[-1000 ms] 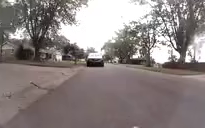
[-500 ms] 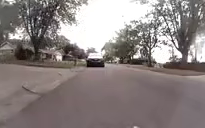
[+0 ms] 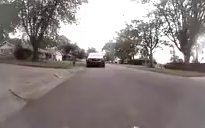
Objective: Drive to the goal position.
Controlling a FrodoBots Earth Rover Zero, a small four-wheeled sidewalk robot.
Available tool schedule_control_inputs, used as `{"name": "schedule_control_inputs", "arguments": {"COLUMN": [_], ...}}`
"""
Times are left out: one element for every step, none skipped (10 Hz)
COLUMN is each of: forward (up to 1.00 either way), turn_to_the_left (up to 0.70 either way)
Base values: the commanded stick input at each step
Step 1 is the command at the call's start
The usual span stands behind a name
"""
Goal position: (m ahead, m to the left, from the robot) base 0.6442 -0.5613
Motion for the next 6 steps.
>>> {"name": "schedule_control_inputs", "arguments": {"forward": [0.7, 0.7, 0.7, 0.7, 0.7, 0.7], "turn_to_the_left": [-0.05, -0.05, -0.05, -0.05, -0.05, -0.05]}}
